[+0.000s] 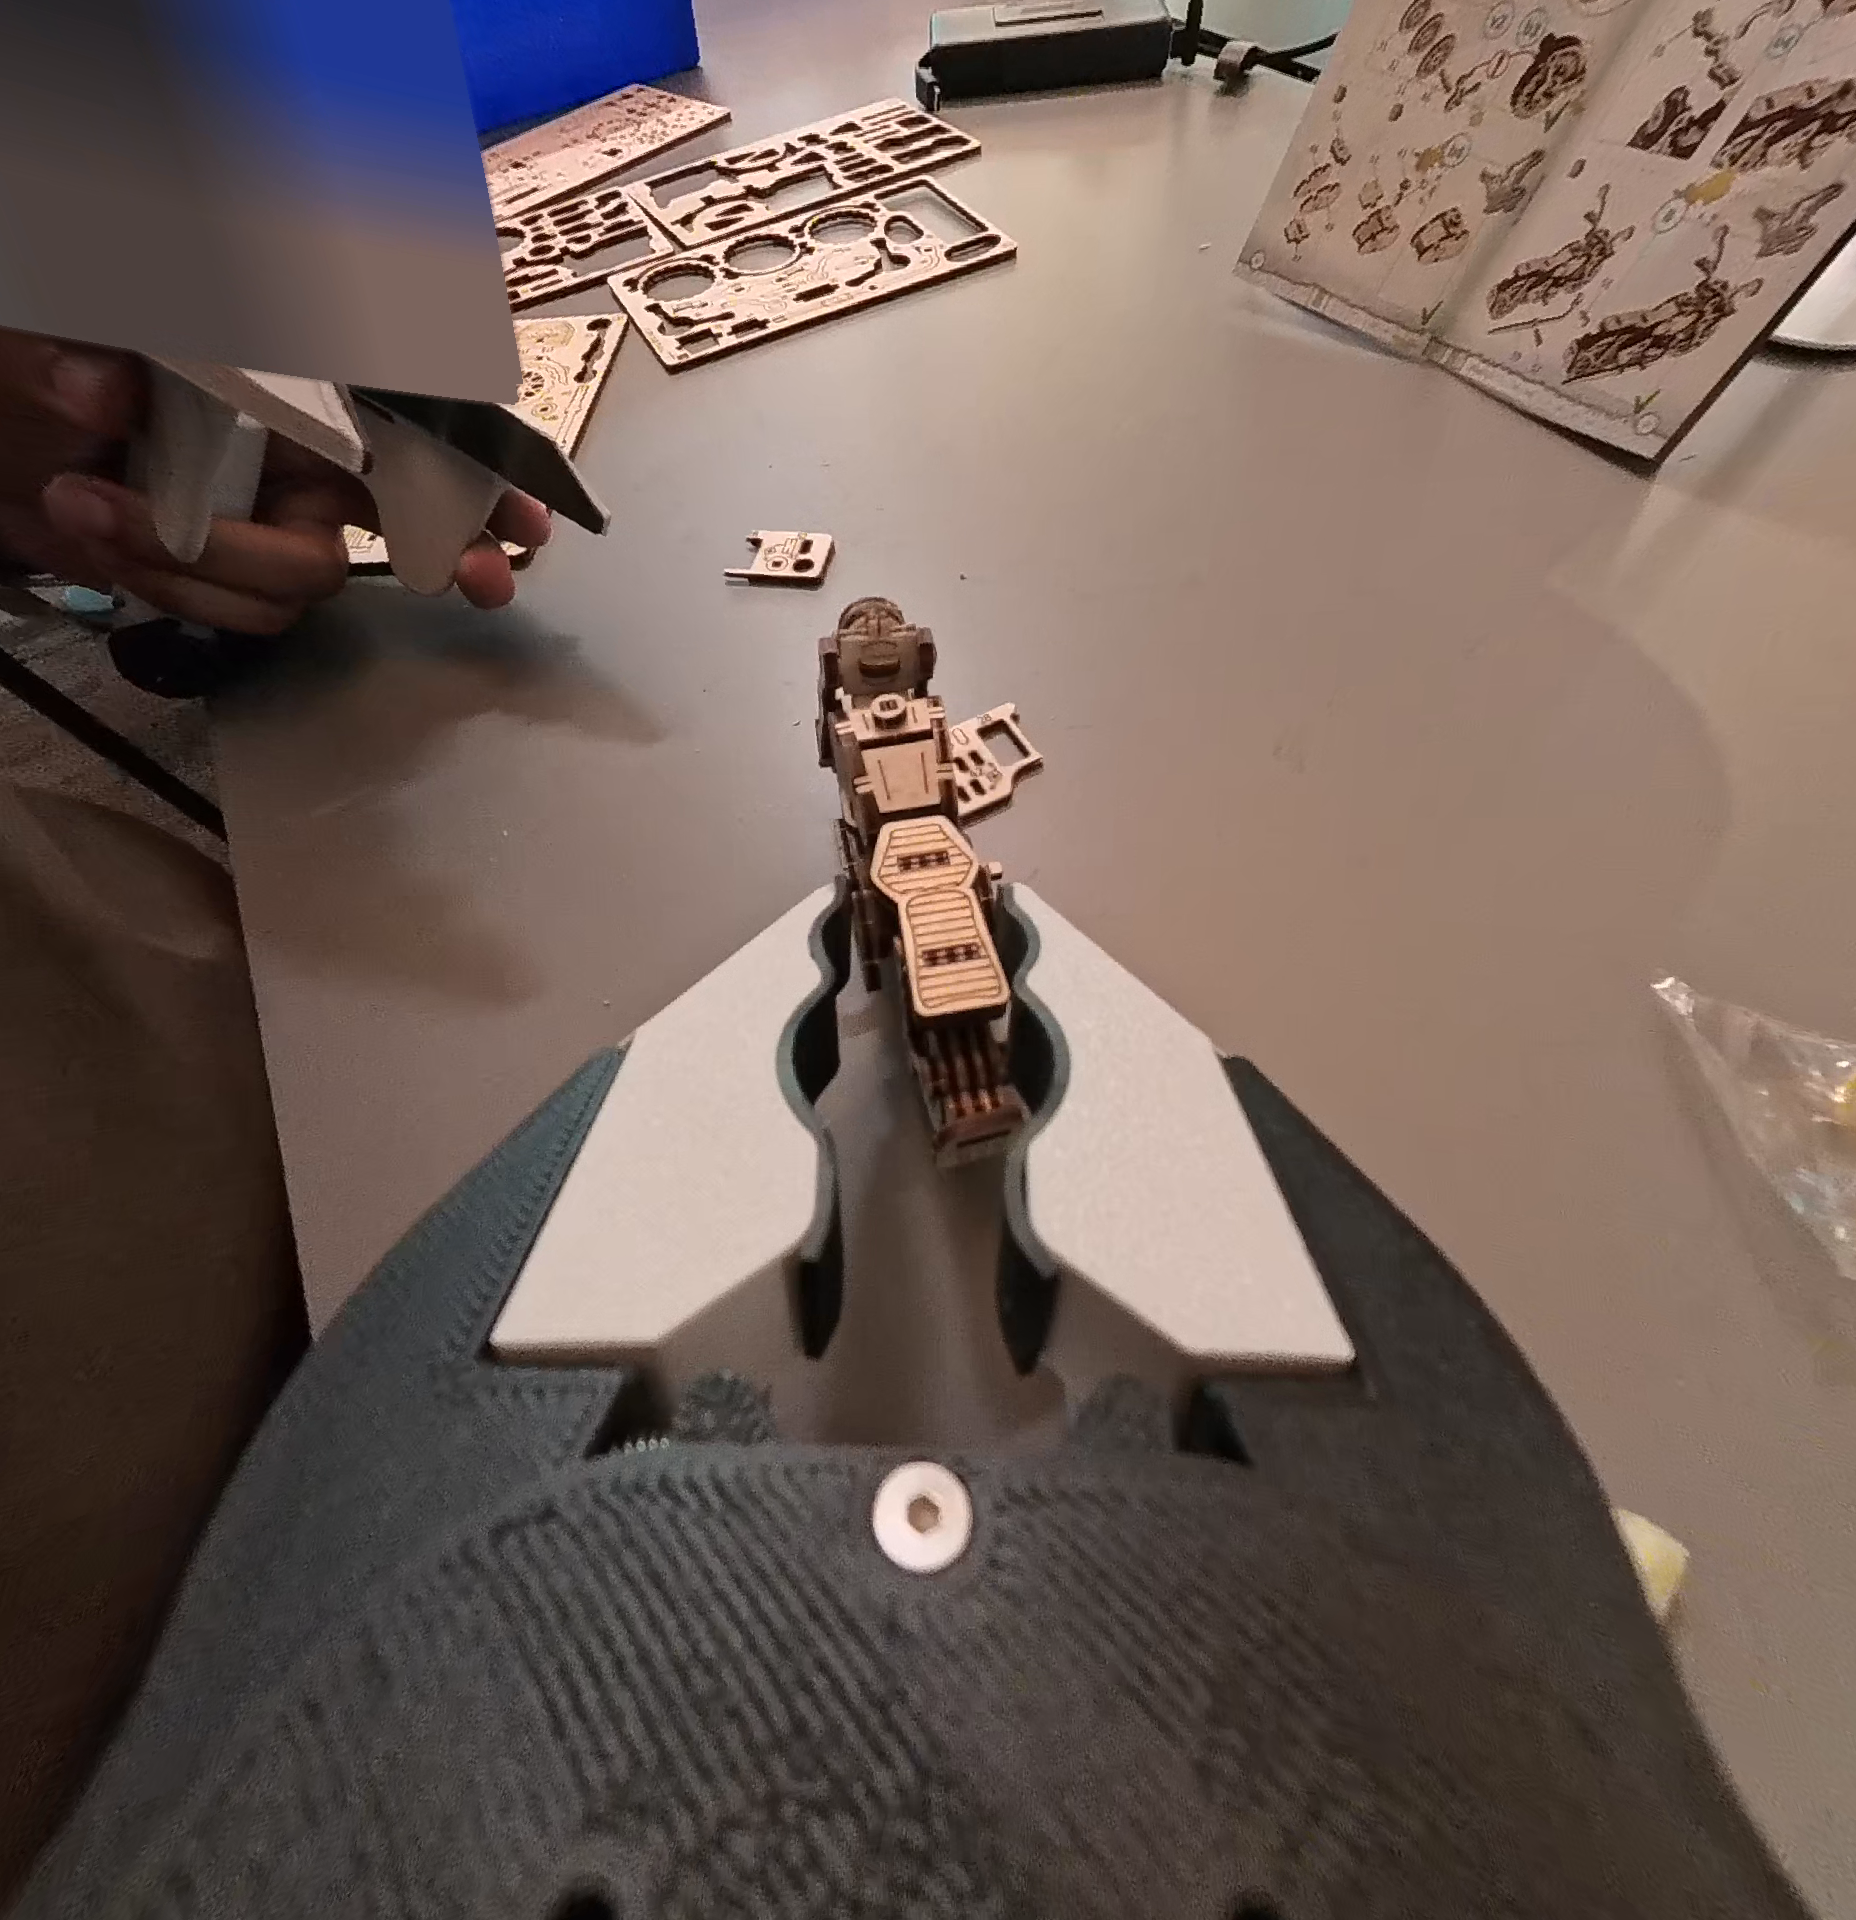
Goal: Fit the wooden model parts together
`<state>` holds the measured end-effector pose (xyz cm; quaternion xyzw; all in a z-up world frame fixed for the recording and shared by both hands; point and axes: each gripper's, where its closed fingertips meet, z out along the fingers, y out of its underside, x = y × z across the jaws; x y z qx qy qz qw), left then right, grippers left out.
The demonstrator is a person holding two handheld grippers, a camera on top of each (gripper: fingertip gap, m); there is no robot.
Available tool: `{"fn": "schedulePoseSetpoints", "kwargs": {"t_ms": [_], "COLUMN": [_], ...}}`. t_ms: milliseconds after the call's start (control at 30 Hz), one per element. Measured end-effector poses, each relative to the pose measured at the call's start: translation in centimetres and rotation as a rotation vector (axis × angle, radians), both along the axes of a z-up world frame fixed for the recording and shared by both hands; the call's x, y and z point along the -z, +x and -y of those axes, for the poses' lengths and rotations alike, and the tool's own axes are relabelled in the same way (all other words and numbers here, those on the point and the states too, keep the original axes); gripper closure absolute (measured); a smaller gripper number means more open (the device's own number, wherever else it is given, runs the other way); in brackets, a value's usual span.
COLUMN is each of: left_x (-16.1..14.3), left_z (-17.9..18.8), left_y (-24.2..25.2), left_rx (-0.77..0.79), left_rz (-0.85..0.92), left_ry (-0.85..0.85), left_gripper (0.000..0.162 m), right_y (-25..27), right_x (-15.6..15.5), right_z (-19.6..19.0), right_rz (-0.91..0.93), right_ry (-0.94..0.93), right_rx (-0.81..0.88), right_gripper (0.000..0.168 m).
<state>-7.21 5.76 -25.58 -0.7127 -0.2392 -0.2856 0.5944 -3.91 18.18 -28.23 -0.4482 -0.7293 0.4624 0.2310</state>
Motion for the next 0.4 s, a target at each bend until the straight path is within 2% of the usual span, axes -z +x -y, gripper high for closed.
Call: {"fn": "schedulePoseSetpoints", "kwargs": {"t_ms": [400], "left_x": [0.12], "left_z": [-0.06], "left_y": [0.02], "left_rx": [0.002], "left_rz": [0.003], "left_ry": [-0.007], "left_gripper": [0.106], "right_y": [0.23], "right_x": [0.01], "right_z": [0.87], "right_rz": [-0.061], "right_ry": [0.106], "right_rx": [-0.048], "right_gripper": [0.143]}}
